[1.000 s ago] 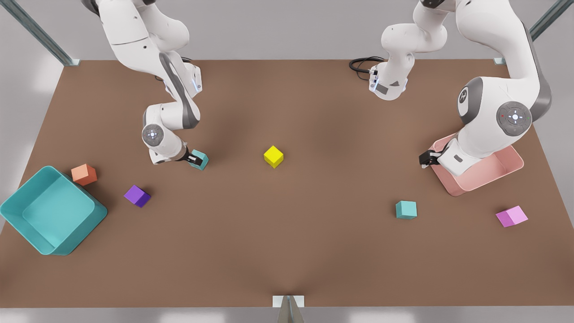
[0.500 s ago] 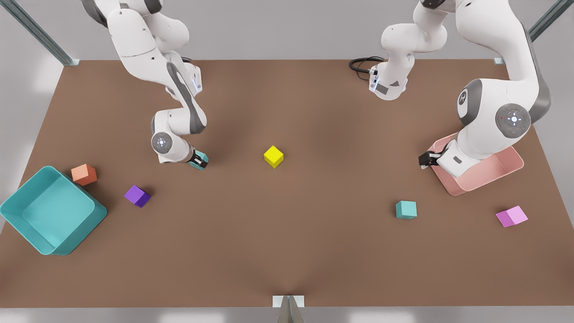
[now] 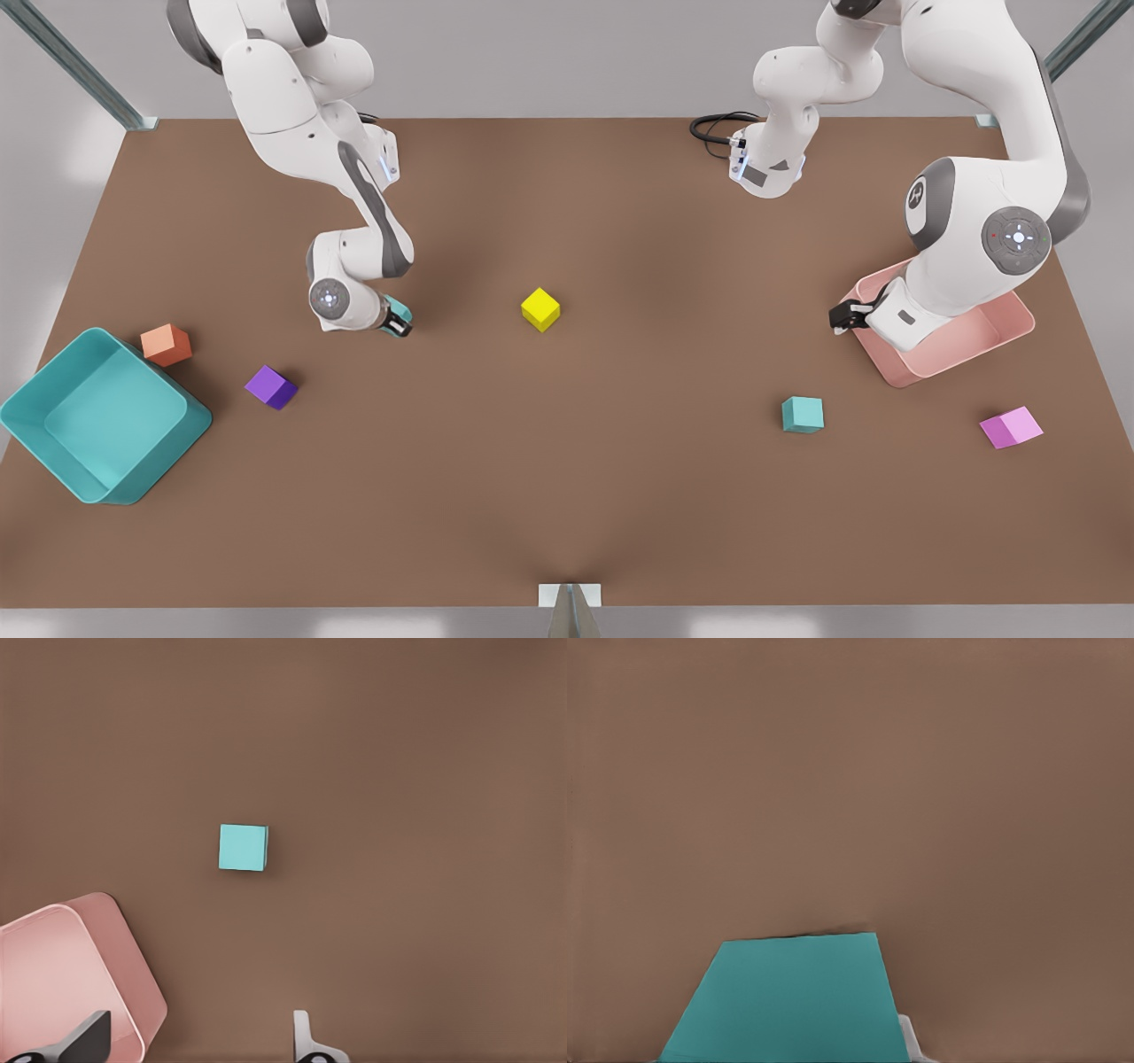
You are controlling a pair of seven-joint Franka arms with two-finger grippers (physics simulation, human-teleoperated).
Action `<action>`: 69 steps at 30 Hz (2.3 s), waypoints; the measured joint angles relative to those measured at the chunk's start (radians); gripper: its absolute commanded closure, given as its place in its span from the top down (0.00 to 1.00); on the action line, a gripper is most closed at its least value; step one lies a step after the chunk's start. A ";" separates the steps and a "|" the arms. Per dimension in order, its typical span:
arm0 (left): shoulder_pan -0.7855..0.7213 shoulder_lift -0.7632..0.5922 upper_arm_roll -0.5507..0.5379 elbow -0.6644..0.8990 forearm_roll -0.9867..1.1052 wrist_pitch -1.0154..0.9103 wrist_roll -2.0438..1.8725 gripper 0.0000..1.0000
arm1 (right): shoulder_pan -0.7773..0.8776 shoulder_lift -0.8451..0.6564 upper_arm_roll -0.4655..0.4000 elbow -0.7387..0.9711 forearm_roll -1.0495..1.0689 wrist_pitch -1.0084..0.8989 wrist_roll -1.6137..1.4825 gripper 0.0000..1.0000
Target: Stack the two blue cubes on top of each other
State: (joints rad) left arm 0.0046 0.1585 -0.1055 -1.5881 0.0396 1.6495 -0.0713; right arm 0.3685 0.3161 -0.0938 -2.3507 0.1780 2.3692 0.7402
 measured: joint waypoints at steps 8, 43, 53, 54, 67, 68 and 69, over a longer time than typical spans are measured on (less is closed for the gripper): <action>0.000 0.004 0.000 0.000 0.001 0.000 0.000 1.00 | 0.119 0.148 0.003 0.512 0.161 -0.189 -0.005 0.64; 0.040 0.570 0.019 -0.042 0.020 0.531 0.084 1.00 | -0.144 -0.098 -0.004 0.998 -0.265 -0.905 -0.326 1.00; 0.005 0.530 -0.062 0.056 0.032 0.448 0.060 0.59 | -0.165 -0.146 0.045 0.929 -0.364 -0.967 -0.542 1.00; -0.027 0.526 -0.110 0.103 0.033 0.410 0.037 0.59 | -0.165 -0.146 0.045 0.928 -0.366 -0.968 -0.557 1.00; -0.457 0.739 -0.173 0.499 0.034 0.232 -0.430 0.60 | -0.220 -0.160 0.080 0.890 -0.372 -0.949 -0.699 1.00; -0.463 0.756 -0.173 0.517 0.034 0.235 -0.457 0.60 | -0.221 -0.157 0.080 0.891 -0.371 -0.948 -0.706 1.00; -0.468 0.769 -0.172 0.528 0.035 0.238 -0.483 0.60 | -0.221 -0.156 0.080 0.891 -0.371 -0.948 -0.713 1.00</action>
State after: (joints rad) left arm -0.4631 0.9272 -0.2773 -1.0599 0.0744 1.8873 -0.5540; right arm 0.1478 0.1604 -0.0135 -1.4598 -0.1935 1.4213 0.0272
